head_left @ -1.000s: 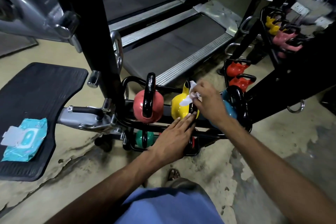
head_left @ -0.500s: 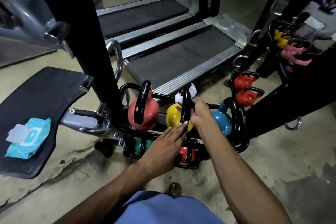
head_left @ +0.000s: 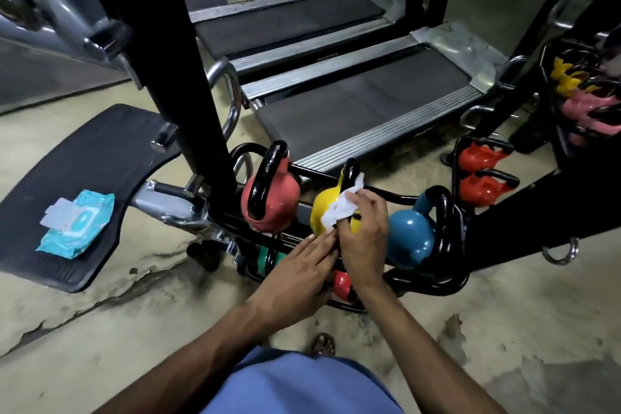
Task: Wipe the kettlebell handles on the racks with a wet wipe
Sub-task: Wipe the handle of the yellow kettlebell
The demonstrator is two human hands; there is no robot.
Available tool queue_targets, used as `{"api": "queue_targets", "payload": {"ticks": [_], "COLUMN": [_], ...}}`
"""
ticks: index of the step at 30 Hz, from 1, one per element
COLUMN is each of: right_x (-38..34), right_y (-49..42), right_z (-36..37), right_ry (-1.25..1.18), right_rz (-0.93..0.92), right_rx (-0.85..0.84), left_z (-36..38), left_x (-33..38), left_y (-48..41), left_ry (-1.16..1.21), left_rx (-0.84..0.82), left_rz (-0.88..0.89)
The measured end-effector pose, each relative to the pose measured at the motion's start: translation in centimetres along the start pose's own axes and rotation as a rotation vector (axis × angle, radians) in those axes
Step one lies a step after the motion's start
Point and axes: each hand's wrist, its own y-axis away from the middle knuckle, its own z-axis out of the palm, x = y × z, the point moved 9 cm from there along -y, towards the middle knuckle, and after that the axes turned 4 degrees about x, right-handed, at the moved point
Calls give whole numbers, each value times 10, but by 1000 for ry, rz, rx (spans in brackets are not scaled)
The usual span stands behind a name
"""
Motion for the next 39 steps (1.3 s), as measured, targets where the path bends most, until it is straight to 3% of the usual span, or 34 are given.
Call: {"api": "queue_targets", "payload": {"ticks": [4,7,11,13,16,19,21,23,26,31,34,39], "right_x": [-26,-34,-36,-39,-48,-50,-49,-51,-40,24,58,75], "right_y": [-36,-76,-42,-22,-16,-19,-23,-31,-49,-74,-28,-1], "right_z": [27,52,83,87,91,87,76,56,18,4,18,47], "right_ry": [358,615,978,1093,1162,1099,978,782,495,87,-188,-619], "right_rz": [-538,-628,-811,-860,-874,-871,-911,-931,-700,141,554,1012], "right_rx": [-261,-502,-1073,-1247,-1334,-1310,-1174,-904,-478,-118,-39,-46], "left_z": [-1,-3,-2,-3,-3,-2,-1,-2,-7,-10,-18,-23], "left_x": [1,1,-2,-2,-3,-6,-7,-6,-5,-8,-12,-16], "left_y": [1,1,6,9,10,10,11,10,10,6,0,-6], "left_ry": [13,14,35,45,50,49,49,54,93,145,162,168], "left_rx": [10,-3,-16,-5,1,-7,-30,-46,-34,-31,-11,-14], "left_rz": [18,39,58,61,67,62,58,61,67,71,59,53]}}
